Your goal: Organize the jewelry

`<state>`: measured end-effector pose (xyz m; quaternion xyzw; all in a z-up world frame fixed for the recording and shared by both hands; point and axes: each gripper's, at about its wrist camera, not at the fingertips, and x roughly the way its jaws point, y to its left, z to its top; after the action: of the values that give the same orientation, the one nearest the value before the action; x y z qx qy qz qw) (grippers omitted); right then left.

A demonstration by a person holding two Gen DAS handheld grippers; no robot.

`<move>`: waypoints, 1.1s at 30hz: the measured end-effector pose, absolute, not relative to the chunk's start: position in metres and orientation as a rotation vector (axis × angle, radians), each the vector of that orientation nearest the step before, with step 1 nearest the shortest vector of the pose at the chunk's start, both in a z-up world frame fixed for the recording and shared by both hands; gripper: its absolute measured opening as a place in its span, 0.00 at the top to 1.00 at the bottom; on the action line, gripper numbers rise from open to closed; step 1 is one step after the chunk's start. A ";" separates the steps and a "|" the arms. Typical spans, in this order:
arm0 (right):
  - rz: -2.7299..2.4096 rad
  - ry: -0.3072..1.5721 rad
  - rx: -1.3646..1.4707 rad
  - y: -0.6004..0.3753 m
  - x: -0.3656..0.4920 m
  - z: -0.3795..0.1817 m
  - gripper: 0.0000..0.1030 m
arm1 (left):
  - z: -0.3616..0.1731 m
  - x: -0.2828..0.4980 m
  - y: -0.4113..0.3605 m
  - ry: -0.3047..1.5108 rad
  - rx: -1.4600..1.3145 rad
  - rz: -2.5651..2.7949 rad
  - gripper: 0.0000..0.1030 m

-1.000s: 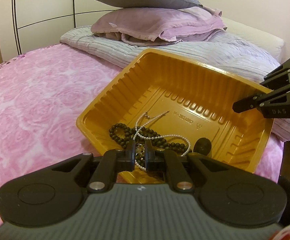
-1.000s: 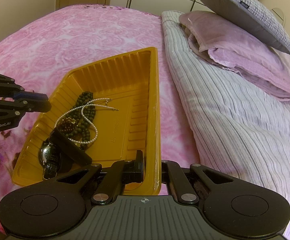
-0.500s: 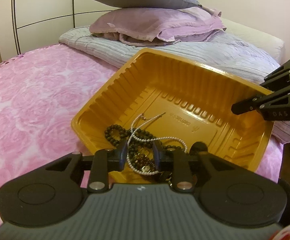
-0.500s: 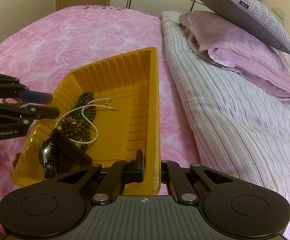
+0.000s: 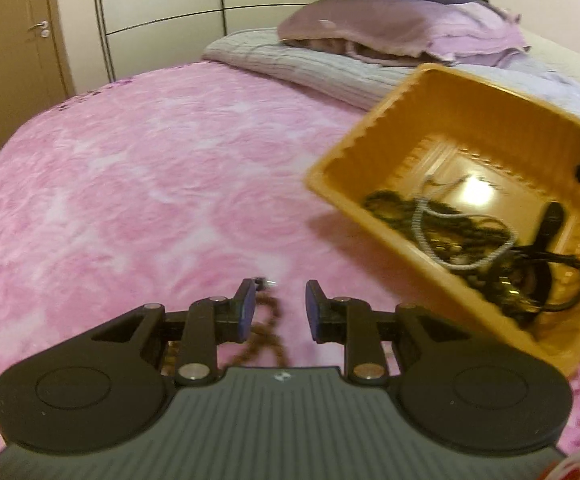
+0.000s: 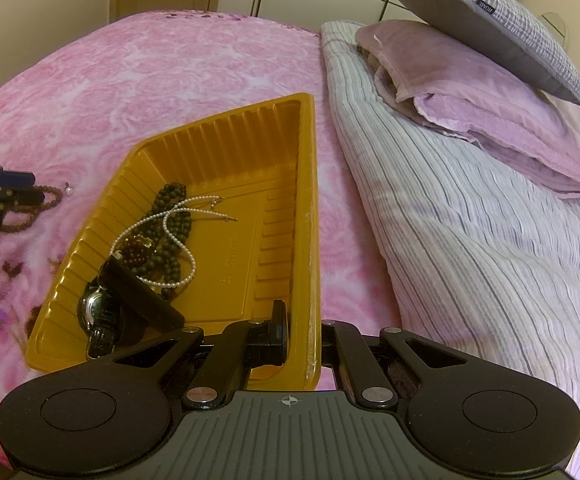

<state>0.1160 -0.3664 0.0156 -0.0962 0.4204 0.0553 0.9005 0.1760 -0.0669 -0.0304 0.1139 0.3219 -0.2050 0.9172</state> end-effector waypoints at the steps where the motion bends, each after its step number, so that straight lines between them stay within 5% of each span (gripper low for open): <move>1: 0.114 0.870 -0.199 -0.366 0.116 0.016 0.96 | -0.031 0.180 -0.066 0.660 0.234 -0.418 0.77; 20: 0.111 0.881 -0.204 -0.368 0.119 0.013 0.96 | -0.066 0.228 -0.079 0.730 0.279 -0.443 0.82; 33: 0.107 0.883 -0.206 -0.367 0.120 0.012 0.96 | -0.023 0.199 -0.084 0.630 0.251 -0.472 0.84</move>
<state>0.1200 -0.3670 0.0117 -0.0993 0.4261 0.0515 0.8977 0.1987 -0.0841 -0.0230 0.1222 0.3060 -0.2293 0.9159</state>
